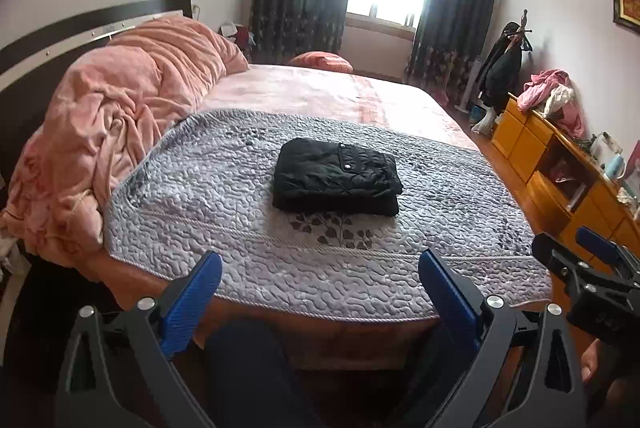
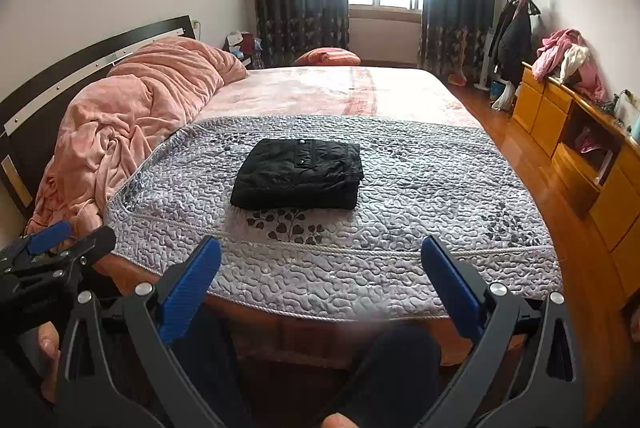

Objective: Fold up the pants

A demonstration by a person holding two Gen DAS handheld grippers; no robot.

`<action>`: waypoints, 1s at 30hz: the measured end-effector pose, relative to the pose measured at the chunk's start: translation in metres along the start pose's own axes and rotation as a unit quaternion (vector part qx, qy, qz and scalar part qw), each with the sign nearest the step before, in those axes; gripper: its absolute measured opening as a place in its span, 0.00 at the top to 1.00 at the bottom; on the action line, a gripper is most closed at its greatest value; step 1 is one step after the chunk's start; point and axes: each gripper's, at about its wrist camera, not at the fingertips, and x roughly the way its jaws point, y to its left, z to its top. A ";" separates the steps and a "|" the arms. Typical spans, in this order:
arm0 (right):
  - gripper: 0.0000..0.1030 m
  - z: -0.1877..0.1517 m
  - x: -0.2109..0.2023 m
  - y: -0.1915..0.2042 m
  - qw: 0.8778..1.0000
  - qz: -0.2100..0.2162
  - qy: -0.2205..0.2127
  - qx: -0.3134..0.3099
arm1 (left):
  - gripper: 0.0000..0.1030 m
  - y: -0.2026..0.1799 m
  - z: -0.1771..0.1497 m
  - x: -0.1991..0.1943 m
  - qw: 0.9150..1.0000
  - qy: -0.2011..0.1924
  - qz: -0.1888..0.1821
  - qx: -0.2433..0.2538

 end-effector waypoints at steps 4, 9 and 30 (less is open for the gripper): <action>0.03 0.001 0.005 0.002 1.000 0.003 0.002 0.000 | 0.04 -0.004 0.003 0.002 1.000 -0.005 0.014 0.003; 0.03 0.001 0.008 0.001 1.000 0.004 0.004 0.003 | 0.04 -0.007 0.005 0.003 1.000 -0.010 0.017 0.007; 0.03 0.003 0.022 -0.002 1.000 -0.006 0.004 0.013 | 0.04 -0.005 0.012 0.005 0.999 -0.031 0.036 0.015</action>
